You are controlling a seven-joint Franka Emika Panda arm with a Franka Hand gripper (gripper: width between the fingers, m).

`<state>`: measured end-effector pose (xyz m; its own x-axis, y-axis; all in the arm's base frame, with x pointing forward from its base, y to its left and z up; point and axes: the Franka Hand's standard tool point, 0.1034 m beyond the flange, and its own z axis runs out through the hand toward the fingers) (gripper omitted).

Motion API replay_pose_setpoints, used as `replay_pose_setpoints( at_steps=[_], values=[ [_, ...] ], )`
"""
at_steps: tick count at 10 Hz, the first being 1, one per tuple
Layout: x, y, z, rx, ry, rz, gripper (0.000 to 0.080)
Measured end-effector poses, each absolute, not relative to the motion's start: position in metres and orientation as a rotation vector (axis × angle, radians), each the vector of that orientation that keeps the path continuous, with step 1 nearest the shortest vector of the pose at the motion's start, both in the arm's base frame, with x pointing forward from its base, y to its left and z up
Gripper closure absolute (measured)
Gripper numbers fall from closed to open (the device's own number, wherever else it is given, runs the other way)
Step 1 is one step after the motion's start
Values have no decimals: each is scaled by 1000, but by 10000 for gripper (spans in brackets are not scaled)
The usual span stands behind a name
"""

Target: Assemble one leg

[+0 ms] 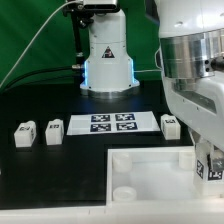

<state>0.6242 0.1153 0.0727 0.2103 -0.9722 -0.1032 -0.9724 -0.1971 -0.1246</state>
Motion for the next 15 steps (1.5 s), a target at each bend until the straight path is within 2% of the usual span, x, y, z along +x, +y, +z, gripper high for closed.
replay_pose_setpoints(
  at_steps=[1, 2, 3, 6, 9, 10, 12, 13, 15],
  values=[
    [625, 116, 73, -2363, 1818, -5, 421],
    [624, 117, 74, -2604, 1485, -23, 246],
    [622, 118, 76, -2759, 1218, 4, 180],
    [624, 115, 76, -2922, 769, -43, 151],
    [623, 116, 75, -3077, -146, -92, 150],
    [623, 116, 75, -3076, -72, -89, 150],
    [623, 116, 75, -3076, -70, -89, 411],
    [623, 117, 75, -3064, 170, -81, 506],
    [623, 116, 75, -3034, 440, -70, 505]
  ],
)
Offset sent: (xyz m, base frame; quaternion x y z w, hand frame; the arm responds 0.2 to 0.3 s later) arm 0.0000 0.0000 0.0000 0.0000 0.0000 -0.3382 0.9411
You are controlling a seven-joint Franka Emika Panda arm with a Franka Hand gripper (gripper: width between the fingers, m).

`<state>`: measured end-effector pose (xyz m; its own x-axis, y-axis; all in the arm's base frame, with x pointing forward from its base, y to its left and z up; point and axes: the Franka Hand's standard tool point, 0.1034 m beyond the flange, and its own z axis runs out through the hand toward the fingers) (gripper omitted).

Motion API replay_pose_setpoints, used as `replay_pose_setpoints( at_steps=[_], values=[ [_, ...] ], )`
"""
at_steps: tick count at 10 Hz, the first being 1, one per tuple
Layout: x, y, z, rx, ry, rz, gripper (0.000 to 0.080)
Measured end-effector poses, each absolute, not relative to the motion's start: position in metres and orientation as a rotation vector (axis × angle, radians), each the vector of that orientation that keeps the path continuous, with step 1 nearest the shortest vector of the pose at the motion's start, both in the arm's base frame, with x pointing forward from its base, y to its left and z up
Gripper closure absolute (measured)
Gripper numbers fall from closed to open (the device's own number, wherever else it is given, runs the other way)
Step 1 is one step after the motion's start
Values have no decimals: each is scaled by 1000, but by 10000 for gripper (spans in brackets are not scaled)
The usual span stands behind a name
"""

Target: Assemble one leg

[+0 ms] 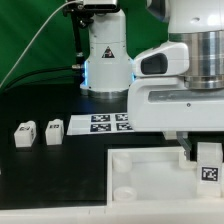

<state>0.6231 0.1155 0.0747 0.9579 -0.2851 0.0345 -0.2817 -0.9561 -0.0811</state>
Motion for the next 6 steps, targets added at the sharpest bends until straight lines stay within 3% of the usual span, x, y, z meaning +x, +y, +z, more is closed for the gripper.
replay_pose_setpoints(
  at_steps=[4, 6],
  values=[
    [626, 115, 74, -2509, 1725, 66, 505],
    [627, 123, 73, -2166, 2142, 99, 505]
  ],
)
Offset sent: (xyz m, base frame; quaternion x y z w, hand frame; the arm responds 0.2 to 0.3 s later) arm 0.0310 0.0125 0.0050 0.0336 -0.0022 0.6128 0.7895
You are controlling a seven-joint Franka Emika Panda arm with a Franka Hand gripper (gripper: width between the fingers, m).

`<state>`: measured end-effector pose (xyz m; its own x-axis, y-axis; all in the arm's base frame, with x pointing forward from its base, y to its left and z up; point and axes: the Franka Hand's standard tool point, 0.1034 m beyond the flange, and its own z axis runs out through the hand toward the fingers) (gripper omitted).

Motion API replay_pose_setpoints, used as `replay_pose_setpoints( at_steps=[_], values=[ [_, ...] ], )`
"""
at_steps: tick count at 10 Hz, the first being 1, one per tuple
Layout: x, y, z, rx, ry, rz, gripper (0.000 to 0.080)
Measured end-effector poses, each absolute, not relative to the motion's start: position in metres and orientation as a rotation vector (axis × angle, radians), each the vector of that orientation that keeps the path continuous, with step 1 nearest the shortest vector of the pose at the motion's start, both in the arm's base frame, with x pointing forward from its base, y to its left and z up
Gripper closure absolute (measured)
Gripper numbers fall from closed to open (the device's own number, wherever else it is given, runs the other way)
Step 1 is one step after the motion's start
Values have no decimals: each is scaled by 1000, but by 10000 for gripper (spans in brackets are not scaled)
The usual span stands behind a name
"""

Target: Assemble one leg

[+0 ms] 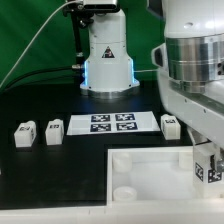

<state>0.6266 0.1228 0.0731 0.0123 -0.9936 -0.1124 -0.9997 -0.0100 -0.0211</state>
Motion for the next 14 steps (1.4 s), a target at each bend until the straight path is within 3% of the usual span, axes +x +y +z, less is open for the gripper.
replay_pose_setpoints(
  at_steps=[3, 5, 6, 7, 12, 14],
  values=[
    [627, 123, 73, -1959, 2337, 110, 505],
    [627, 123, 73, -2079, 2225, 100, 276],
    [627, 121, 70, -2225, 2056, 54, 276],
    [624, 119, 66, -2373, 1879, 27, 172],
    [623, 113, 65, -2957, 784, -55, 150],
    [634, 125, 82, -3117, 198, -63, 150]
  ],
)
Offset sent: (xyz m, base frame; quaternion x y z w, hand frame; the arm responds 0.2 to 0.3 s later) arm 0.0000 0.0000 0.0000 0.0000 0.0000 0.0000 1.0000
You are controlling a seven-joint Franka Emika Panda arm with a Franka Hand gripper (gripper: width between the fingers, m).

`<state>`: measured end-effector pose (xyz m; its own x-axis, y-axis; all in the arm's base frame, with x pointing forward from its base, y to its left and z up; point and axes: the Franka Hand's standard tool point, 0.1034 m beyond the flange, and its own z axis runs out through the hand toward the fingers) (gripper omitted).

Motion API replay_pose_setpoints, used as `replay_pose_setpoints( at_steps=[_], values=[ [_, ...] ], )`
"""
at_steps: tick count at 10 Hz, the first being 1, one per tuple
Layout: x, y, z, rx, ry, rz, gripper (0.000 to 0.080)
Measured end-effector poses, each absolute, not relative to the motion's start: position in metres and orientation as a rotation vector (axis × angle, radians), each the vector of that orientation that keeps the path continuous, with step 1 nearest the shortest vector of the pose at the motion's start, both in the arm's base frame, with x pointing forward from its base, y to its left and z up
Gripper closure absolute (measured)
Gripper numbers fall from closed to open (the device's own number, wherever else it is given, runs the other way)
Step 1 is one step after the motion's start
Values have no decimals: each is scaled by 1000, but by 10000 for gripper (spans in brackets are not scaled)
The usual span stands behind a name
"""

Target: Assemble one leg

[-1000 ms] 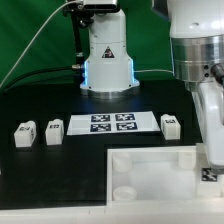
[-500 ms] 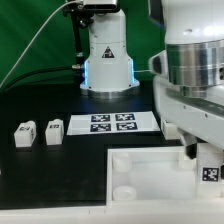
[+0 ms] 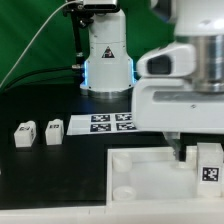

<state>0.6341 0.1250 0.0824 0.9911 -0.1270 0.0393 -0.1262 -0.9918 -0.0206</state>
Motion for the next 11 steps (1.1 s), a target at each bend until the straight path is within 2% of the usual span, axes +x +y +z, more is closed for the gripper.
replay_pose_setpoints(
  at_steps=[1, 2, 3, 4, 5, 7, 11],
  values=[
    [633, 123, 79, -3105, 269, -66, 150],
    [633, 123, 79, -3102, 289, -65, 244],
    [633, 123, 79, -3082, 435, -63, 428],
    [634, 120, 79, -3053, 613, -63, 428],
    [634, 117, 79, -2997, 845, -62, 500],
    [634, 112, 79, -2865, 1201, -52, 500],
    [630, 107, 78, -2177, 2198, 75, 502]
  ],
)
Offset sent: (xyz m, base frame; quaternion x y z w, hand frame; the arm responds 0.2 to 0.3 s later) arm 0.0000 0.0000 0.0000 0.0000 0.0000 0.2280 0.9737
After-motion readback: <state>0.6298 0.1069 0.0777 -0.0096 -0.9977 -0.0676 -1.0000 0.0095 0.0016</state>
